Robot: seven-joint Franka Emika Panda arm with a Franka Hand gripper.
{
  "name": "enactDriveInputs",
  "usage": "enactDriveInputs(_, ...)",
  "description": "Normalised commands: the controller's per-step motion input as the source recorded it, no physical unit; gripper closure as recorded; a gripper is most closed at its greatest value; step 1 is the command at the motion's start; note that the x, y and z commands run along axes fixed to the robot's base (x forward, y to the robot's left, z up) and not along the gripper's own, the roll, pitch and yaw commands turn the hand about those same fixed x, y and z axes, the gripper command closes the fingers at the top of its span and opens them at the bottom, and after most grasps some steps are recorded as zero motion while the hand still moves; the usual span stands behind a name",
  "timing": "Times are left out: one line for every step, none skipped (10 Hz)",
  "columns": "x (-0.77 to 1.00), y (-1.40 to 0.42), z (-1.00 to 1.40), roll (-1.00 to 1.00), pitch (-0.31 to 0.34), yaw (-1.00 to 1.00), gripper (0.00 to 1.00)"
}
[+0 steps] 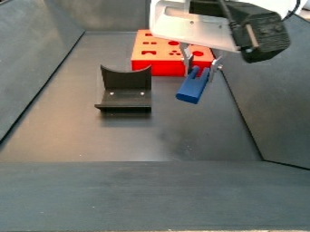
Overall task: Pick up the square-circle object. Move up. Rotate the square-circle object. Place the square-circle object on the fixture. Regrasp the square-circle object. Move to above the board. Insert the square-circle object.
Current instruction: Rotate the square-circle object.
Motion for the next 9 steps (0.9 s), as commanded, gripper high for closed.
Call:
enactDriveInputs(0.01,0.02,-0.03,0.0,-0.002,-1.0,1.0)
enactDriveInputs(0.01,0.02,-0.03,0.0,-0.002,-1.0,1.0)
enactDriveInputs(0.01,0.02,-0.03,0.0,-0.003,-1.0,1.0)
enactDriveInputs(0.01,0.02,-0.03,0.0,-0.003,-1.0,1.0)
enactDriveInputs(0.01,0.02,-0.03,0.0,-0.003,-1.0,1.0)
enactDriveInputs(0.01,0.02,-0.03,0.0,-0.003,-1.0,1.0)
enactDriveInputs(0.01,0.02,-0.03,0.0,-0.003,-1.0,1.0)
enactDriveInputs(0.01,0.02,-0.03,0.0,-0.003,-1.0,1.0)
enactDriveInputs(0.01,0.02,-0.03,0.0,-0.003,-1.0,1.0)
